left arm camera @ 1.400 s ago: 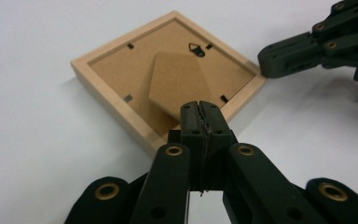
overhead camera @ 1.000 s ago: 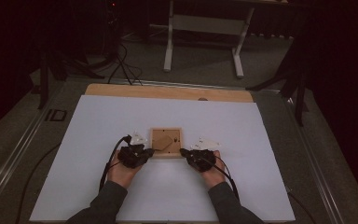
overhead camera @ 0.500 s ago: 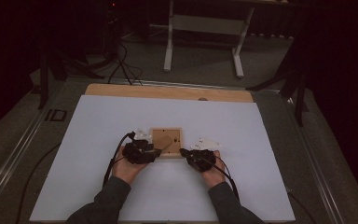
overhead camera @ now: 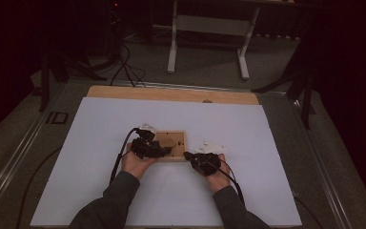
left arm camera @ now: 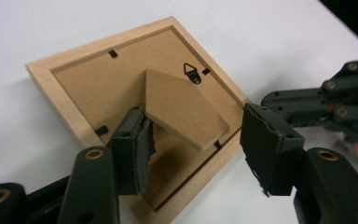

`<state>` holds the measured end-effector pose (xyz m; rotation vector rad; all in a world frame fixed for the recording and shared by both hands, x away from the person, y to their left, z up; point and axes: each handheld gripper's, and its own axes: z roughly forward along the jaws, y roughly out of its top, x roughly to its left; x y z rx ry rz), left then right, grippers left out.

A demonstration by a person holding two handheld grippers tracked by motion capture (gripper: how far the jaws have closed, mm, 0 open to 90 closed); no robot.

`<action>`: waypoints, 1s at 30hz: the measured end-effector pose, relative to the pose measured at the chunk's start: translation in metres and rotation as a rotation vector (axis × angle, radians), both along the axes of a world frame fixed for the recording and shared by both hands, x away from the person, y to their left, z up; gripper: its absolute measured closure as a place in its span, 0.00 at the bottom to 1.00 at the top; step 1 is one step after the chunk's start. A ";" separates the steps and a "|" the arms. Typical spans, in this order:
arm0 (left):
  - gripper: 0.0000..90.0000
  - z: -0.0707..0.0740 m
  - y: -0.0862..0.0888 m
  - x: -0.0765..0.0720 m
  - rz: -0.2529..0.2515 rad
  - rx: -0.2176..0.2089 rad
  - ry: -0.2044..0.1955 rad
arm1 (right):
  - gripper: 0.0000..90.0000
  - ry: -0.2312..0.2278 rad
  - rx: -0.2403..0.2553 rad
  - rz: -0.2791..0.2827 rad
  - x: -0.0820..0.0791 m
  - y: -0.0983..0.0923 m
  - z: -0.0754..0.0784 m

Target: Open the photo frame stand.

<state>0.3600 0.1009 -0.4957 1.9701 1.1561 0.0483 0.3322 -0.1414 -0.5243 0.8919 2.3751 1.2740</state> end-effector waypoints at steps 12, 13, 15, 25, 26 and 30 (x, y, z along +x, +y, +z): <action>0.52 -0.004 0.000 0.012 0.032 0.012 0.040 | 0.98 -0.001 -0.004 0.003 0.000 0.000 0.000; 0.53 -0.004 0.000 0.012 0.030 0.008 0.045 | 0.98 -0.003 -0.006 0.003 -0.001 0.001 0.000; 0.55 -0.004 -0.001 0.012 0.022 0.016 0.043 | 0.98 -0.004 -0.006 0.002 -0.001 0.001 0.000; 0.56 -0.005 -0.004 0.014 0.014 0.039 0.052 | 0.98 -0.002 -0.006 0.004 -0.001 0.000 0.000; 0.57 -0.005 -0.005 0.014 0.010 0.054 0.048 | 0.98 -0.002 -0.005 0.004 0.000 0.000 0.000; 0.58 -0.004 -0.007 0.012 0.011 0.097 0.029 | 0.97 -0.001 -0.004 0.007 0.000 0.000 0.000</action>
